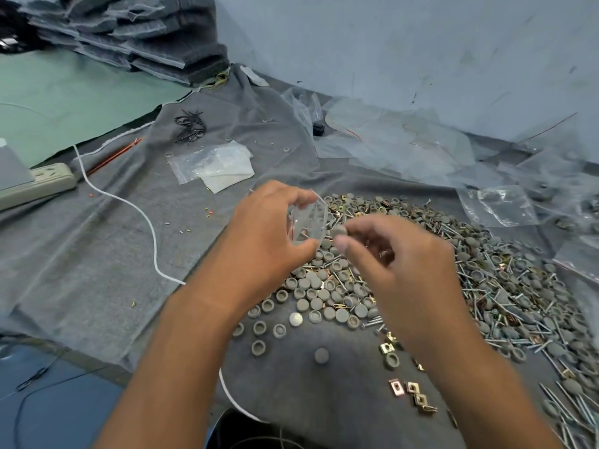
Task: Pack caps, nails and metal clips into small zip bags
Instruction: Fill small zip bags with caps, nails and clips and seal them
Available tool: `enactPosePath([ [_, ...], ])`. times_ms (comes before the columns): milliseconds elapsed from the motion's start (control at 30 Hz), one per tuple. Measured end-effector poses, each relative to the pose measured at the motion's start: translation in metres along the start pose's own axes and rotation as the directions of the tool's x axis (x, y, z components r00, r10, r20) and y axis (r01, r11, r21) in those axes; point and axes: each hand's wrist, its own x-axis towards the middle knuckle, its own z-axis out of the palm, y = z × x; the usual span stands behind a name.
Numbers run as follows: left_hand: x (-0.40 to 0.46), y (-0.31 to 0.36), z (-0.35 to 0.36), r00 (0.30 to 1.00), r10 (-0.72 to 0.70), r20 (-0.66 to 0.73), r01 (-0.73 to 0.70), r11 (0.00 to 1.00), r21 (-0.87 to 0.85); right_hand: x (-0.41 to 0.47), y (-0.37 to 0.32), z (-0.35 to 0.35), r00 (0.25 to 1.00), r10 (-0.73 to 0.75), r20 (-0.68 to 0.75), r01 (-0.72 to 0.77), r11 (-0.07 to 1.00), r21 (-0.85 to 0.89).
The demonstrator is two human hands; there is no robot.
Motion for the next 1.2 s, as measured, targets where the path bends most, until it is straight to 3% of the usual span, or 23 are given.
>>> enactPosePath([
  [133, 0.001, 0.004, 0.003, 1.0, 0.01, 0.009, -0.01, 1.0, 0.003, 0.029, -0.009, 0.0, 0.996, -0.068, 0.05, 0.074, 0.988, -0.136],
  [233, 0.0, 0.005, 0.002, 1.0, 0.006, 0.008, -0.006, 1.0, 0.003, 0.037, -0.011, 0.001, 0.997, -0.076, 0.005, 0.076, 0.994, -0.08],
  [367, 0.001, 0.007, 0.001, 1.0, 0.03, -0.008, -0.03, 1.0, 0.006, 0.037, -0.009, 0.003, 0.991, -0.093, 0.092, 0.105, 0.985, -0.136],
  [467, 0.0, 0.012, -0.001, 0.996, 0.068, -0.057, -0.071, 0.996, -0.046, 0.035, 0.002, -0.012, 0.992, -0.12, 0.033, 0.123, 0.986, -0.109],
  [567, -0.002, 0.021, -0.003, 0.981, 0.147, -0.126, -0.165, 0.974, -0.153, 0.033, 0.012, -0.029, 0.988, -0.121, 0.091, 0.132, 0.982, -0.134],
  [667, -0.004, 0.034, -0.003, 0.968, 0.225, -0.109, -0.247, 0.927, -0.282, 0.029, 0.016, -0.045, 0.989, -0.142, 0.037, 0.142, 0.99, -0.021],
  [767, -0.005, 0.046, 0.001, 0.957, 0.287, -0.039, -0.282, 0.89, -0.358, 0.021, 0.022, -0.065, 0.986, -0.164, 0.009, 0.164, 0.986, -0.027],
  [900, -0.004, 0.059, 0.019, 0.946, 0.324, 0.008, -0.293, 0.866, -0.406, 0.003, 0.037, -0.086, 0.994, -0.086, -0.065, 0.096, 0.982, 0.163],
  [1100, -0.002, 0.075, 0.057, 0.979, 0.199, 0.038, -0.132, 0.768, -0.627, -0.024, 0.069, -0.091, 0.988, 0.125, -0.093, -0.073, 0.898, 0.433],
  [1200, -0.001, 0.08, 0.073, 0.985, 0.166, 0.052, -0.093, 0.753, -0.652, -0.032, 0.081, -0.088, 0.977, 0.174, -0.12, -0.088, 0.851, 0.518],
])
